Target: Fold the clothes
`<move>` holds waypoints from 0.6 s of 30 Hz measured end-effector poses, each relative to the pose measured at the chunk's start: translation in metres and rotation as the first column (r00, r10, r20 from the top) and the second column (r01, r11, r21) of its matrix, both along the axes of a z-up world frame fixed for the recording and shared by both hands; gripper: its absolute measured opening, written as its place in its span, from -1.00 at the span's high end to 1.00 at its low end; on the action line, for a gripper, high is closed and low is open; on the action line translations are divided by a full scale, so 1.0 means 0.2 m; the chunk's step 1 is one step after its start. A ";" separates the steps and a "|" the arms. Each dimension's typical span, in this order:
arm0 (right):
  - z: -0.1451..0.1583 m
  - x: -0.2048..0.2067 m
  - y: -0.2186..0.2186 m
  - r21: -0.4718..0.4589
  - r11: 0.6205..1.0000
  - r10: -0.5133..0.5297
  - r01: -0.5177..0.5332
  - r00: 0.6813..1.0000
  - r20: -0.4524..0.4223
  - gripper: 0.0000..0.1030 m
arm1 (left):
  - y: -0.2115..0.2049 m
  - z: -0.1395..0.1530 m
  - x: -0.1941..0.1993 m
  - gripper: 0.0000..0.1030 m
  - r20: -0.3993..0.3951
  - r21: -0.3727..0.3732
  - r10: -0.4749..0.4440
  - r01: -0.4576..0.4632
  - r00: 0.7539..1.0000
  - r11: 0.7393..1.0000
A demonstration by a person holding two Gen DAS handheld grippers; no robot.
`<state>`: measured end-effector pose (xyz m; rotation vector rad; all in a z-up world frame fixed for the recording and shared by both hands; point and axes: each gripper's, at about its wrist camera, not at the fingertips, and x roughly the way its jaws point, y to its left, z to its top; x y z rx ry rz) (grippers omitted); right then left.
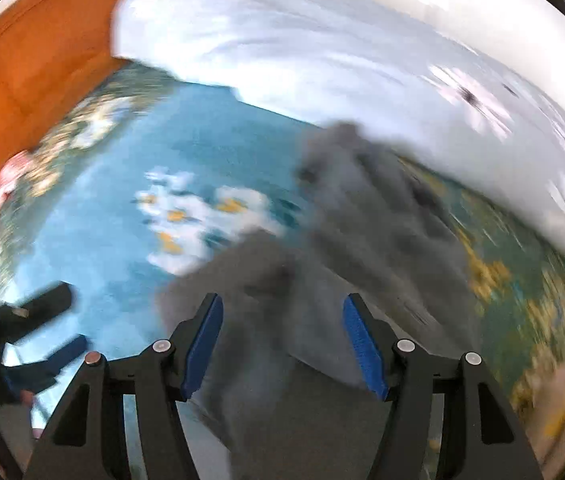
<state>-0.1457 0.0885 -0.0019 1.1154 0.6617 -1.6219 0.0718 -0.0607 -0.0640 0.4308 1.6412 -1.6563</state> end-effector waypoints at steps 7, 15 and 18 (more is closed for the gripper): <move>-0.20 0.07 -0.09 0.095 0.990 0.090 -0.100 0.990 0.111 -0.19 | -0.02 -0.01 0.10 -1.00 0.016 -0.008 0.120 -0.120 0.993 0.993; -0.38 -0.03 0.09 0.117 0.993 -0.032 0.004 0.971 0.239 0.92 | -0.03 -0.01 0.07 -1.00 0.009 -0.010 0.094 -0.094 0.996 0.996; -0.27 -0.07 0.08 0.024 0.999 -0.044 0.037 0.926 0.375 0.92 | -0.02 0.00 0.12 -1.00 -0.034 -0.024 0.134 -0.135 0.990 0.991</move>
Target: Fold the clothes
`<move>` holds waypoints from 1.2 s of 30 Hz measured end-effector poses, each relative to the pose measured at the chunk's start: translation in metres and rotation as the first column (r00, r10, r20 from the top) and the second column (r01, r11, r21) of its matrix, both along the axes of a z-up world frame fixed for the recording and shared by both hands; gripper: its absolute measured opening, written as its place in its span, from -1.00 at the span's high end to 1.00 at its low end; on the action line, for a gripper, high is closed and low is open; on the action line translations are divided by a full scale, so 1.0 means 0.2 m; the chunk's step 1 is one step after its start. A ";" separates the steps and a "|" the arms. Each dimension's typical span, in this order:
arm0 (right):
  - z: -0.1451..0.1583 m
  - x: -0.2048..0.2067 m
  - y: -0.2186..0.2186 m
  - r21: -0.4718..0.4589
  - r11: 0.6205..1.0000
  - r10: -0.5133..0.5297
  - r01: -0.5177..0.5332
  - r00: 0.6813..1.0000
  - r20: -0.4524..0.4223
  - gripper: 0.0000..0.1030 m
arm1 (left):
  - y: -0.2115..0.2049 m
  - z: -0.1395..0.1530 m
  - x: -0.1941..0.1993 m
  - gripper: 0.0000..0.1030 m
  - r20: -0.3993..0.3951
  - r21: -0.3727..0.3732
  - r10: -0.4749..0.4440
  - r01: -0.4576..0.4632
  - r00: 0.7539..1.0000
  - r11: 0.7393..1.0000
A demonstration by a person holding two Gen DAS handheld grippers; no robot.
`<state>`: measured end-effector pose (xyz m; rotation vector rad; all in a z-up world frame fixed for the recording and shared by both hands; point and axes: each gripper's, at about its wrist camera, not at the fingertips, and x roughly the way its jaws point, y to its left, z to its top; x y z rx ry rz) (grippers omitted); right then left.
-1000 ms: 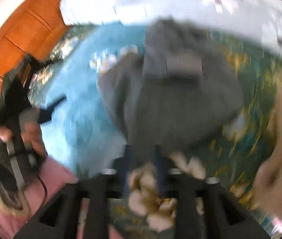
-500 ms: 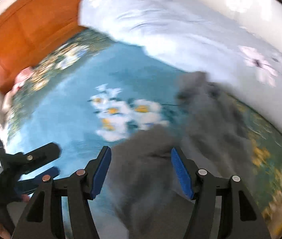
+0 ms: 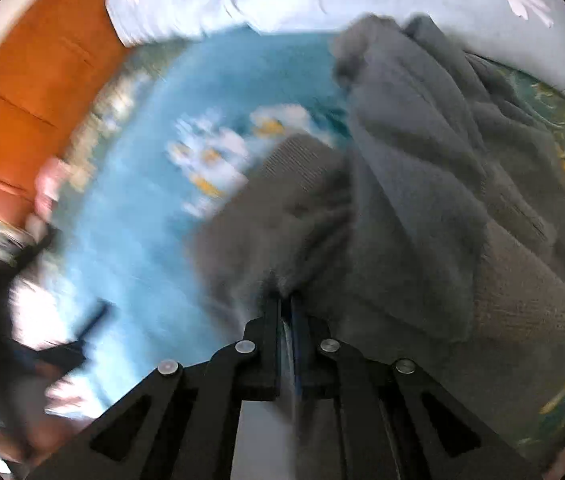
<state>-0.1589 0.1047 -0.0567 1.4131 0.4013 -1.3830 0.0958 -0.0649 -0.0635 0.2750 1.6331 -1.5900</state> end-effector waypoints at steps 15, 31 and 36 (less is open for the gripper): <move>0.08 0.09 0.20 -0.115 0.985 0.129 -0.126 0.991 0.017 0.73 | 0.00 -0.02 -0.14 -1.00 0.033 0.041 -0.159 0.158 0.987 0.987; 0.16 -0.08 0.11 -0.013 0.999 -0.038 0.036 0.905 -0.423 0.77 | 0.00 -0.11 -0.14 -1.00 0.011 0.133 -0.155 0.152 0.988 0.979; 0.55 -0.22 0.44 -0.198 0.950 -0.312 0.243 0.677 -0.666 0.81 | 0.00 -0.09 -0.18 -1.00 0.044 0.112 -0.181 0.175 0.983 0.978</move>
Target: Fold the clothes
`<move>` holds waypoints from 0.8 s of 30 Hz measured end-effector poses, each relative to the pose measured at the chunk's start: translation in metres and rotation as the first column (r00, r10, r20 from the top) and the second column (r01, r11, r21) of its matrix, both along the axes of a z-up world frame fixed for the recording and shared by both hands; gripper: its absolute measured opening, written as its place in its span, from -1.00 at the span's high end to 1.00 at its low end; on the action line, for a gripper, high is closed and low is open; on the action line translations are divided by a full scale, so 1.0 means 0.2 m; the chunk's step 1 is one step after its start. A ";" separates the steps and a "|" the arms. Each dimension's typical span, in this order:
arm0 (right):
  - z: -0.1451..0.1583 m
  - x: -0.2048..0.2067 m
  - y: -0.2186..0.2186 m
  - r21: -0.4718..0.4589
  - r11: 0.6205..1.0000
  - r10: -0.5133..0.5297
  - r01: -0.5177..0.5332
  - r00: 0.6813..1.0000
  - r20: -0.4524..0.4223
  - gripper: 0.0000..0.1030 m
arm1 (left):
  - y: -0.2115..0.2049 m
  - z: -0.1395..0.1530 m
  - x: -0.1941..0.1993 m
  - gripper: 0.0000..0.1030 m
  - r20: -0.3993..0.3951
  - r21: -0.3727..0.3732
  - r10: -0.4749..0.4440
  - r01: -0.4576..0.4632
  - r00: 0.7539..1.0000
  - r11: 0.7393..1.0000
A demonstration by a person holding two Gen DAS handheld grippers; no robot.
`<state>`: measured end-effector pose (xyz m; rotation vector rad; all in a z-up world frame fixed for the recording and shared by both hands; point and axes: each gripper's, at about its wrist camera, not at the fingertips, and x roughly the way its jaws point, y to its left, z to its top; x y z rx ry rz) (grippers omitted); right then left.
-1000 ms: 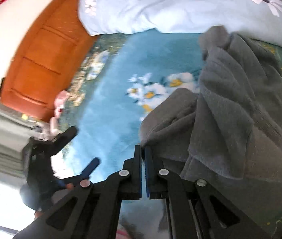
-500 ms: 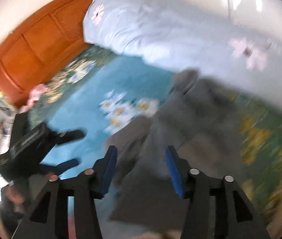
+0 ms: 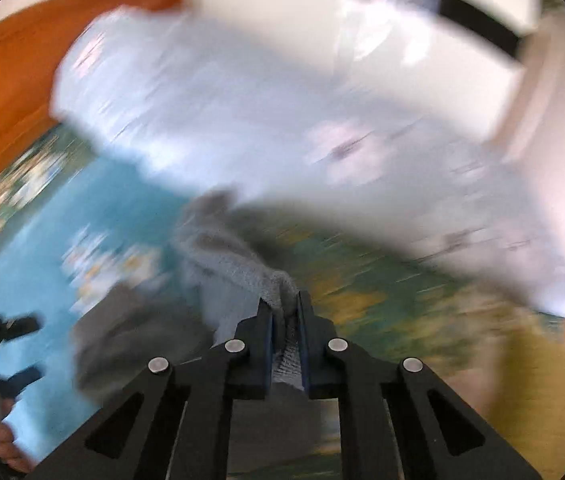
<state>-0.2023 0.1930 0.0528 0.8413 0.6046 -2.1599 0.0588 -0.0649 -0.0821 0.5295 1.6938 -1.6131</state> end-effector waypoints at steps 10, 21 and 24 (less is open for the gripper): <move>-0.20 -0.07 0.27 0.170 0.985 -0.064 0.034 0.982 0.175 0.83 | -0.01 0.04 -0.04 -1.00 0.055 -0.039 -0.040 0.042 0.998 0.998; 0.02 0.00 0.36 -0.075 0.997 0.037 -0.028 0.992 0.123 -0.11 | -0.20 0.15 -0.40 -0.98 0.161 -0.134 -0.226 0.248 0.961 0.960; -0.01 0.01 0.36 -0.062 0.997 0.046 -0.037 0.987 0.156 -0.11 | -0.23 0.12 -0.51 -0.98 0.158 -0.122 -0.266 0.286 0.951 0.950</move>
